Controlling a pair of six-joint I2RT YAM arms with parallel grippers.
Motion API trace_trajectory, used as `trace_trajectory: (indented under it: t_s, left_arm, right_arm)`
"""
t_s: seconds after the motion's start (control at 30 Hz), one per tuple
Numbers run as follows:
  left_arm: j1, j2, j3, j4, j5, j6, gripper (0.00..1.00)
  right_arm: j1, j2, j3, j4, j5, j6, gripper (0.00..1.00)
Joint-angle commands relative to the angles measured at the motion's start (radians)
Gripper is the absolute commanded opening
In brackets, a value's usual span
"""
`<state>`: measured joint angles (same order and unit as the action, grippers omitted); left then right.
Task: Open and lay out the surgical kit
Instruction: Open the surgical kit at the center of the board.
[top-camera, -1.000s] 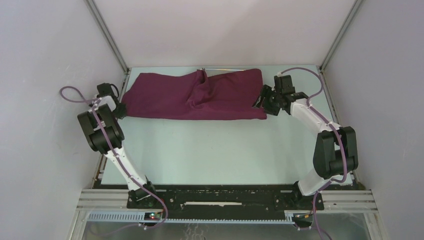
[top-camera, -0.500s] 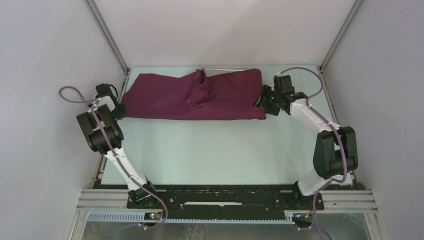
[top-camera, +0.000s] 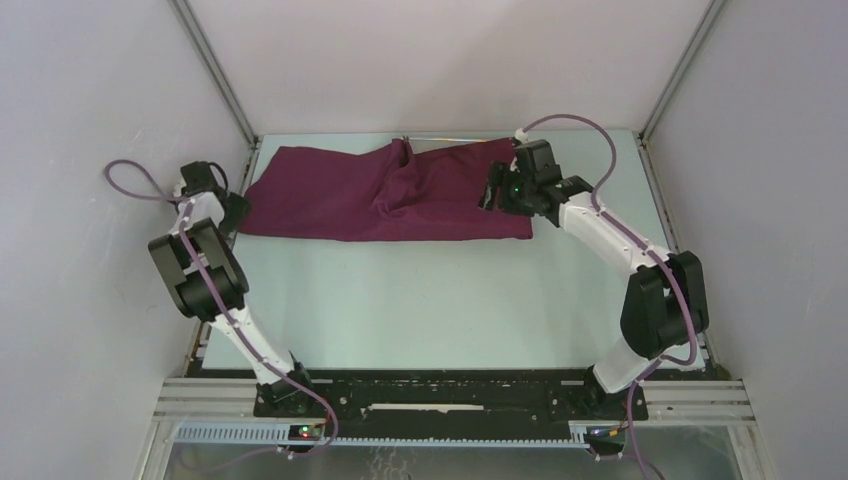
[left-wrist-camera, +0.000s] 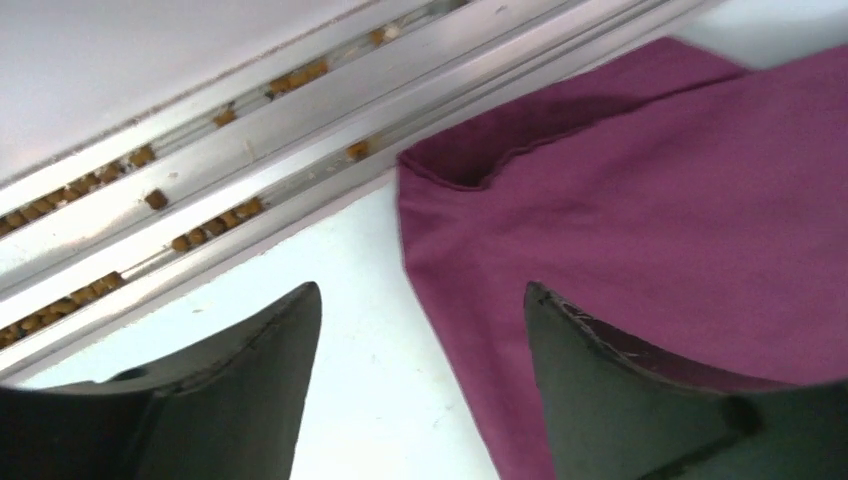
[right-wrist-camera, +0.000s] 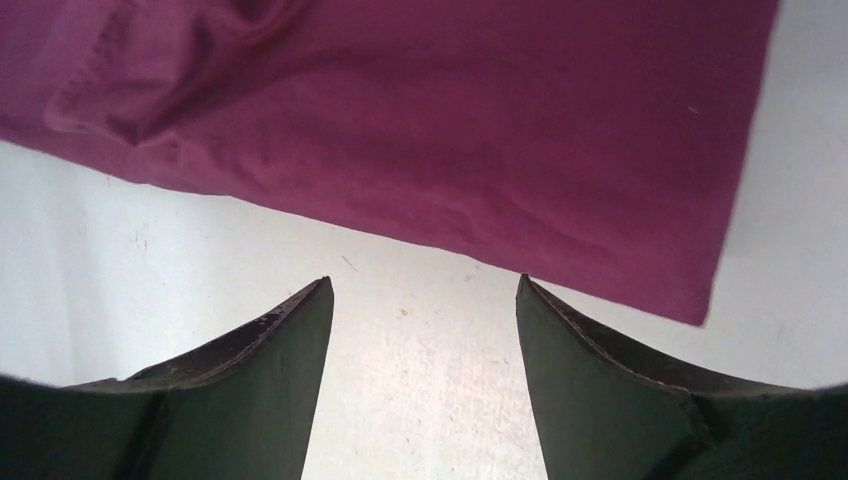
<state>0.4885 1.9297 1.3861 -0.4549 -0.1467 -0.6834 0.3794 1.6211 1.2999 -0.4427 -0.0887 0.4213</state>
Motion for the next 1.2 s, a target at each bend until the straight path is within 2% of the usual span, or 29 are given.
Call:
trace_trajectory:
  t_s: [0.0,0.07,0.1,0.13,0.3,0.4,0.63,0.87,1.17]
  left_arm:
    - [-0.012,-0.168,-0.025,0.105,-0.018,0.039,0.84]
    - [-0.031,-0.210,-0.050,0.111,0.004,0.032,0.91]
    - [-0.044,-0.231,-0.064,0.115,0.015,0.027,0.98]
    - [-0.056,-0.252,-0.078,0.119,0.022,0.022,1.00]
    - [-0.133,-0.363,-0.147,0.125,0.057,0.011,1.00]
    - [-0.222,-0.440,-0.199,0.118,0.061,0.031,1.00]
    - [-0.363,-0.637,-0.381,0.140,0.080,0.032,1.00]
    - [-0.433,-0.835,-0.518,0.100,0.124,0.061,1.00]
    - [-0.444,-1.062,-0.622,0.032,0.119,0.159,1.00]
  right_arm:
    - [0.072,0.033,0.080,0.045,0.064,-0.102,0.76]
    - [0.097,0.054,0.109,0.051,0.076,-0.129,0.77]
    - [0.107,0.068,0.125,0.056,0.077,-0.144,0.78]
    - [0.119,0.081,0.142,0.056,0.079,-0.154,0.78]
    - [0.179,0.160,0.250,0.043,0.080,-0.222,0.81]
    - [0.222,0.221,0.324,0.035,0.088,-0.265,0.82]
    - [0.300,0.389,0.533,-0.008,0.089,-0.321,0.82]
    - [0.365,0.552,0.747,-0.067,0.136,-0.378,0.82]
    - [0.422,0.721,0.944,-0.093,0.158,-0.453,0.80]
